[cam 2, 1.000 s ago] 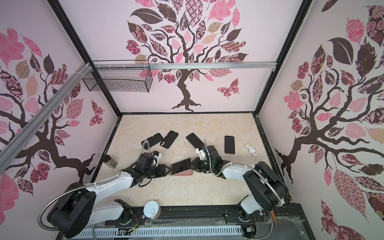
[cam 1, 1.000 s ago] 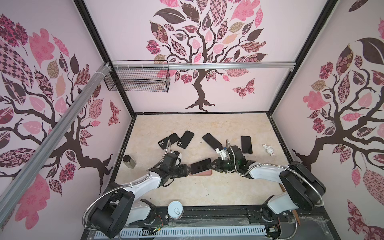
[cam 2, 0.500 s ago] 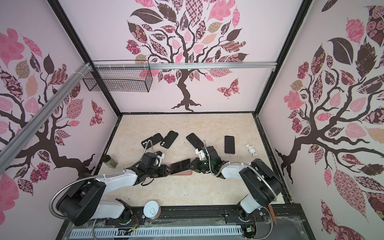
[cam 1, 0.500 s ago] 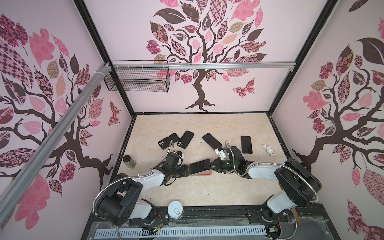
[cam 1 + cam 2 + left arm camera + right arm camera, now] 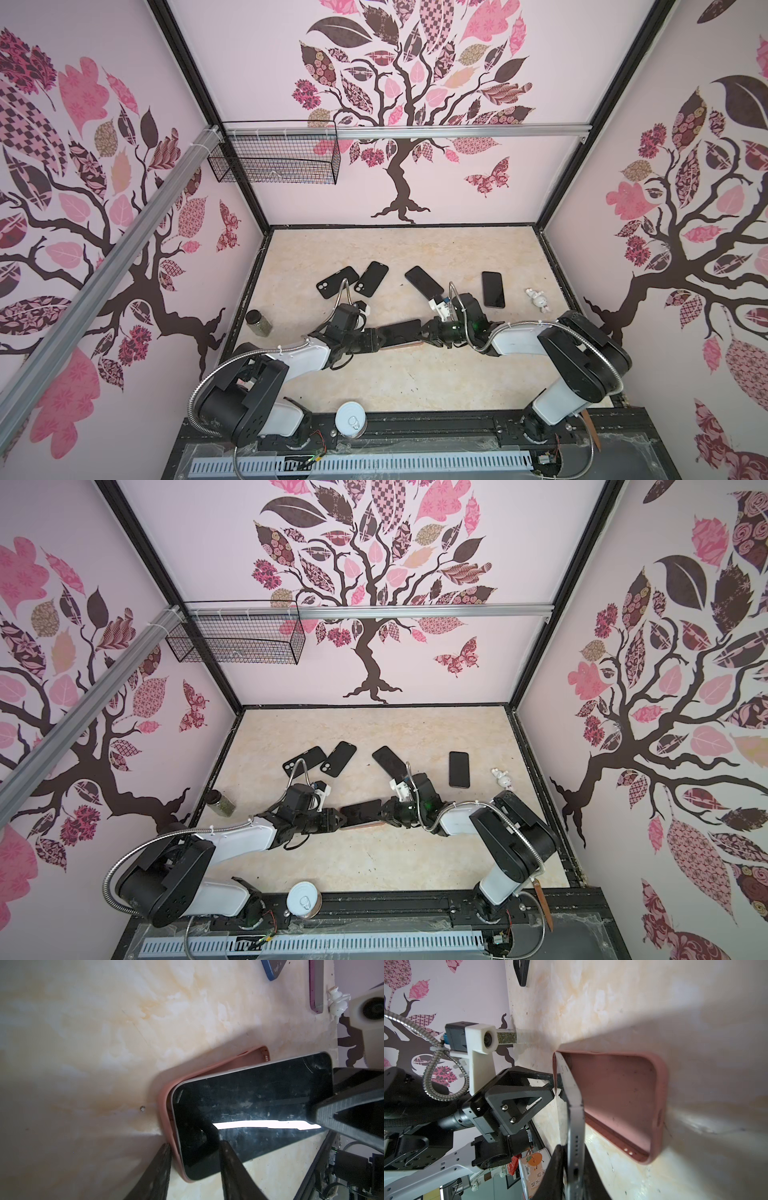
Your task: Put the phone into the phone case
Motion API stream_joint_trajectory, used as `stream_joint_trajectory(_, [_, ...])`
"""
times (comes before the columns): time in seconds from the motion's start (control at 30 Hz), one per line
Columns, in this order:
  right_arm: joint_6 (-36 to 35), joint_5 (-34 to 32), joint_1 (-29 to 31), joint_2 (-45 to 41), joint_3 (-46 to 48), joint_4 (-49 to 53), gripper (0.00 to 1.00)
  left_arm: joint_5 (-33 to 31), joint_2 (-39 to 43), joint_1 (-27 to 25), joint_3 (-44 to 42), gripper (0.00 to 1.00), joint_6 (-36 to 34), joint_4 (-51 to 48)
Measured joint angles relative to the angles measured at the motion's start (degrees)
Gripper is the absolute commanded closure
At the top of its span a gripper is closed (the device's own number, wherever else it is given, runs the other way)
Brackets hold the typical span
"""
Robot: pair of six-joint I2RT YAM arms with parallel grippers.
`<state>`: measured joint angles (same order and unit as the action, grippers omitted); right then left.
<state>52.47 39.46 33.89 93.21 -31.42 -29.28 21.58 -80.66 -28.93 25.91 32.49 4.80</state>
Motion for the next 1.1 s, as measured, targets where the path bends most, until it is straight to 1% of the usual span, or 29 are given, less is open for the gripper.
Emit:
stream_joint_trajectory(0.13, [-0.37,1.2,-0.09,0.79,0.0,-0.61,0.84,-0.44,-0.76,0.02,1.27,0.54,-0.94,-0.98])
stream_joint_trajectory(0.33, [-1.07,2.86,-0.17,2.38,-0.02,-0.87,0.82,-0.5,-2.05,0.13,2.4,0.58,-2.08,-1.22])
stream_joint_trajectory(0.57, [-1.29,4.63,-0.28,4.35,-0.15,-1.62,0.8,-0.37,-2.14,0.42,2.4,0.58,-2.8,-0.98])
stream_joint_trajectory(0.7, [-2.12,4.0,-0.2,4.42,-0.37,-0.33,0.69,0.04,-2.14,0.37,2.27,0.59,-2.73,-0.55])
stream_joint_trajectory(0.83, [-4.76,1.86,-0.15,3.85,-1.92,4.59,0.59,0.81,-1.77,0.33,1.75,0.6,-2.32,0.44])
stream_joint_trajectory(1.0, [-8.83,-1.9,-0.15,1.05,-4.17,12.33,0.51,1.66,-0.09,0.26,0.31,0.6,-1.84,1.6])
stream_joint_trajectory(1.1, [-10.75,-3.63,-0.15,-0.37,-5.79,15.87,0.49,1.79,1.22,0.26,-0.24,0.6,-1.33,1.79])
